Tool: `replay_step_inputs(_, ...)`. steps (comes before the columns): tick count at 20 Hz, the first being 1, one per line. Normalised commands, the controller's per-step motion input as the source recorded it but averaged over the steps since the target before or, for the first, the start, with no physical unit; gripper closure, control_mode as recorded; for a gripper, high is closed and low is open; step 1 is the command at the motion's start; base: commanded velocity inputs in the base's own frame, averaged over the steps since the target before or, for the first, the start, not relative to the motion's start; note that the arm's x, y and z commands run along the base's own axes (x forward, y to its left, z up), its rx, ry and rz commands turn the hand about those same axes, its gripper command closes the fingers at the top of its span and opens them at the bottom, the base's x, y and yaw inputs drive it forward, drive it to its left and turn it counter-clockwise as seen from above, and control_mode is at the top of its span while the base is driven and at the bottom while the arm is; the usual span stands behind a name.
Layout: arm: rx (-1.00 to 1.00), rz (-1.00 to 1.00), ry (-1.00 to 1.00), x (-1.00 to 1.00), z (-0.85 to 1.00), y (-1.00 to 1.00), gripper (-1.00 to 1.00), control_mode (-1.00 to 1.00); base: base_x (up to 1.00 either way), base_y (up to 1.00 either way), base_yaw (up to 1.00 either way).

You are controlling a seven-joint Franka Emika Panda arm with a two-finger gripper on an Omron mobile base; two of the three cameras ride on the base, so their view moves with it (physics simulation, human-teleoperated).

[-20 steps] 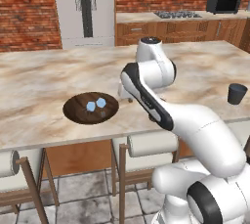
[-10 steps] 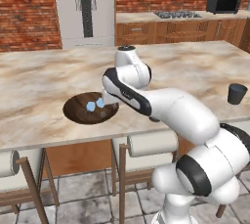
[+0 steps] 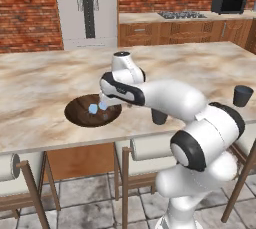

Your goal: There are four ice cubes in the ice bowl. Place two ice cubes in each glass of water.

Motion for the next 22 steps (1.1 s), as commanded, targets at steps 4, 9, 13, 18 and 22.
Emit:
replay_step_inputs(4, 0.0, 0.0, 0.0, 0.53, -0.33, 0.32, -1.0, -1.0, 0.0, 0.0, 0.0)
replay_step_inputs(9, -0.01, 0.0, 0.01, 0.46, -0.3, 0.19, -1.0, -1.0, 0.0, 0.0, 0.0)
replay_step_inputs(13, 0.0, 0.0, 0.04, 0.53, -0.3, 0.06, -1.0, -1.0, 0.0, 0.0, 0.0)
replay_step_inputs(18, -0.01, 0.0, 0.01, 0.49, -0.32, 0.07, -1.0, -1.0, 0.0, 0.0, 0.0)
replay_step_inputs(22, -0.03, 0.0, 0.01, 0.37, -0.42, 0.12, -1.0, -1.0, 0.0, 0.0, 0.0)
